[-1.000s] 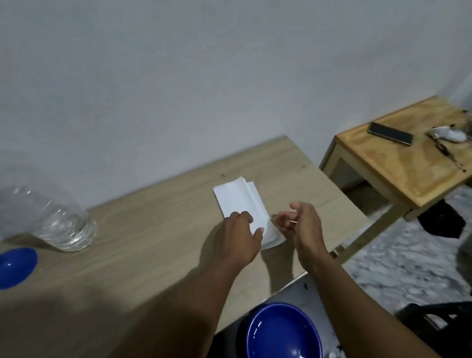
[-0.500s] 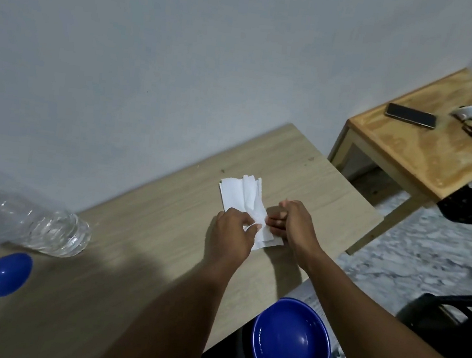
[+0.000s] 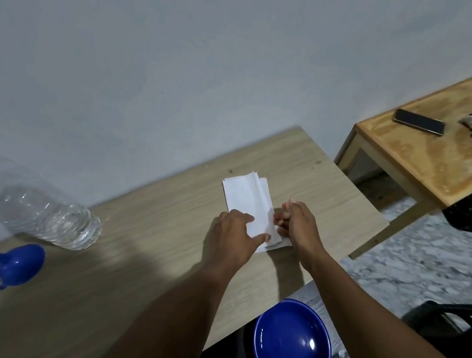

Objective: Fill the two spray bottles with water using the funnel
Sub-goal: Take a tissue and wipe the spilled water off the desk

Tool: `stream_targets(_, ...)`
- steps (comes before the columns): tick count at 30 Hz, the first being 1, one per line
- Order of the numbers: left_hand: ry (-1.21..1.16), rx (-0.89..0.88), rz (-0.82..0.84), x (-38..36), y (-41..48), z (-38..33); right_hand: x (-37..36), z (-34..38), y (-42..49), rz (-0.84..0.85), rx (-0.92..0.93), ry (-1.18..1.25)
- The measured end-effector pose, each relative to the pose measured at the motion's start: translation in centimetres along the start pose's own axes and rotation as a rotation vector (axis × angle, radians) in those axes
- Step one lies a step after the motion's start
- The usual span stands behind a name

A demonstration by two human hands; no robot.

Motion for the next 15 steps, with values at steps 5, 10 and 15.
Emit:
stream_targets(5, -0.005, -0.044, -0.069, -0.1, -0.4, -0.2, 0.0, -0.4, 0.0, -0.007, 0.0, -0.033)
stream_targets(10, -0.082, -0.017, -0.077, 0.6, -1.0, 0.0, -0.2, -0.2, -0.3, -0.006, 0.053, -0.107)
stream_targets(15, -0.199, 0.043, -0.116, 1.9, -2.1, -0.3, -1.0, 0.4, -1.1, 0.035, 0.118, -0.299)
Point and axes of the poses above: each hand's wrist, its own y-axis towards the middle knuckle, its own x-axis out of the back of the hand, z = x × y, the point moved 5 cm from there along y, towards the middle knuckle, and after that the axes turned 8 degrees about z, right-handed, at the moved point
